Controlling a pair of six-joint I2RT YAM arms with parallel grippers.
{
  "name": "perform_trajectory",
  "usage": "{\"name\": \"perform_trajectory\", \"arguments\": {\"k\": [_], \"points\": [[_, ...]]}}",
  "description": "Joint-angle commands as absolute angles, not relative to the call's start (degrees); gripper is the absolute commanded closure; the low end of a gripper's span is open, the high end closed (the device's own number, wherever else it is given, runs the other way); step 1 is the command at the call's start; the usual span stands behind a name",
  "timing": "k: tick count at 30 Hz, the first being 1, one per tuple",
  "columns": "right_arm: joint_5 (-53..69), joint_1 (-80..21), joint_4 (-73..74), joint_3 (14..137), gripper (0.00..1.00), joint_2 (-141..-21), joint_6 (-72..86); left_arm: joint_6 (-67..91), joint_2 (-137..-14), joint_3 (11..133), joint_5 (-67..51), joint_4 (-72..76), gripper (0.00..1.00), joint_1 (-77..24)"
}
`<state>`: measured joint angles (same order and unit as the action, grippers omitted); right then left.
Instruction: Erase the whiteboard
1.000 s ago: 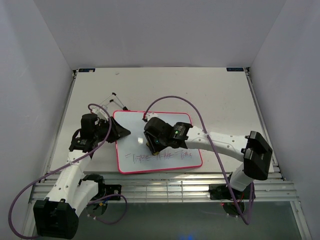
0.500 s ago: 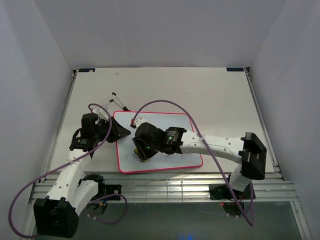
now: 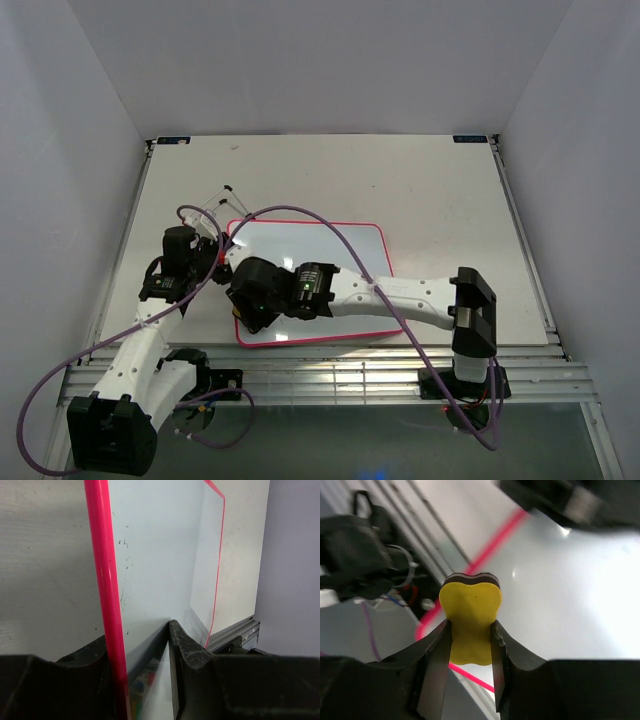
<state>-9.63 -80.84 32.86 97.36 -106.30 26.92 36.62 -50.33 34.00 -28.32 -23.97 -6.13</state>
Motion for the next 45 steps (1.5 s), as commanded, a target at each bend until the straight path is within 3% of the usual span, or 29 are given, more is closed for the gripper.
{"name": "perform_trajectory", "arguments": {"k": [1, 10, 14, 22, 30, 45], "points": [[-16.16, -77.79, 39.29, 89.5, 0.67, -102.93, 27.86, 29.09, -49.66, 35.33, -21.8, -20.57, 1.0, -6.5], [-16.7, -67.97, 34.99, 54.19, 0.67, -83.6, 34.54, 29.09, -49.57, 35.33, -21.88, -20.57, 1.0, -6.5], [-16.35, -62.76, 34.1, 47.73, 0.67, -76.91, 34.54, 29.09, -49.57, 35.33, -21.88, -20.48, 1.0, -6.5], [-3.27, -69.32, 20.49, 57.73, 0.67, -81.02, 32.52, 29.09, -49.92, 35.24, -21.97, -20.39, 1.0, -6.5], [-1.14, -77.43, 23.89, 84.25, 0.67, -97.99, 27.61, 29.09, -50.19, 35.33, -22.24, -20.39, 1.0, -6.5], [-9.57, -64.44, 30.24, 89.74, 0.67, -106.88, 24.08, 29.18, -47.11, 34.28, -27.77, -17.58, 1.0, -6.5]]}}
